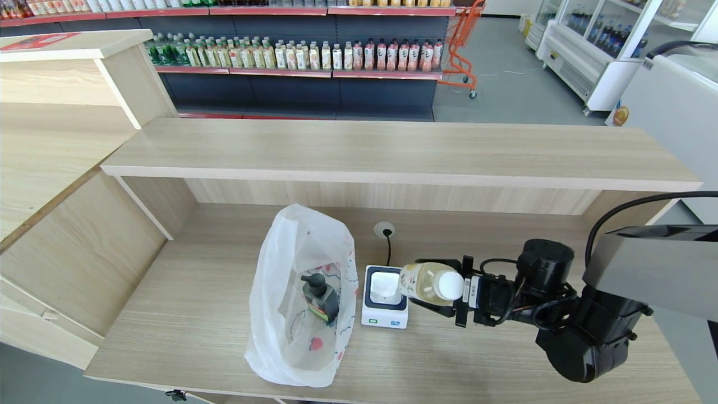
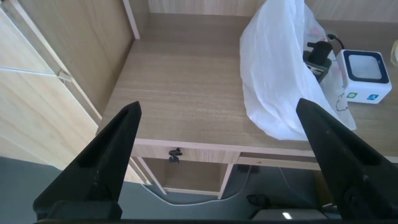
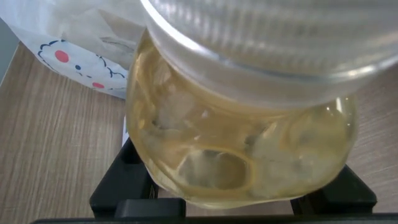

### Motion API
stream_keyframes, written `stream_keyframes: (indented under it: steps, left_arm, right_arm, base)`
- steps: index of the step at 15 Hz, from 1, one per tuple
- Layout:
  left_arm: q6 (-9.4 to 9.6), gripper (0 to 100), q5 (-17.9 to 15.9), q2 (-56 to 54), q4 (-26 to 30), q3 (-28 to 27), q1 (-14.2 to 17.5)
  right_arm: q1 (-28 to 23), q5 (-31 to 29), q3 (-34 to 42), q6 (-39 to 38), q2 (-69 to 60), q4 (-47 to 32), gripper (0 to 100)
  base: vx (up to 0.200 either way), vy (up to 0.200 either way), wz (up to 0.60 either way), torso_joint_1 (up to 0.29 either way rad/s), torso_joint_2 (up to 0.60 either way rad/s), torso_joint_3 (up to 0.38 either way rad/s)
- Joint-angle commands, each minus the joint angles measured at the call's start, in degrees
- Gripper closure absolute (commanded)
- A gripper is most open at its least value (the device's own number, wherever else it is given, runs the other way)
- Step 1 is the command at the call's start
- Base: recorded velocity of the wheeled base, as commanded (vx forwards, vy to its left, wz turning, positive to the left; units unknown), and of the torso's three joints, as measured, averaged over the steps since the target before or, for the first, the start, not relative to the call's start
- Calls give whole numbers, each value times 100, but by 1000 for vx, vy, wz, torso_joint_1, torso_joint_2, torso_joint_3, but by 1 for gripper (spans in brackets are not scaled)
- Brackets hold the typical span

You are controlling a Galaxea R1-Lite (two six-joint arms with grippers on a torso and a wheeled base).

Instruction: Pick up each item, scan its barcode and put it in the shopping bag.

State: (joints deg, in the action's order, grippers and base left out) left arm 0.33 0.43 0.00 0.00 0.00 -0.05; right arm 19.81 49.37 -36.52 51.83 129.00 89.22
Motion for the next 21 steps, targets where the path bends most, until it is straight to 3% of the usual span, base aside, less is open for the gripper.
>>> stream_keyframes:
  steps: [1, 14, 21]
  left_arm:
    - [2, 0, 1, 9, 0, 0, 5]
    - [2, 0, 1, 9, 0, 0, 5]
    - [2, 0, 1, 9, 0, 0, 5]
  right_arm:
    - [23, 2, -136, 2, 125, 7, 100]
    - [120, 336, -584, 90, 442, 43, 100]
    - [111, 864, -698, 204, 538, 43, 100]
  base:
    - [0, 0, 0, 0, 0, 0]
    - [0, 0, 0, 0, 0, 0]
    - [0, 0, 0, 0, 0, 0]
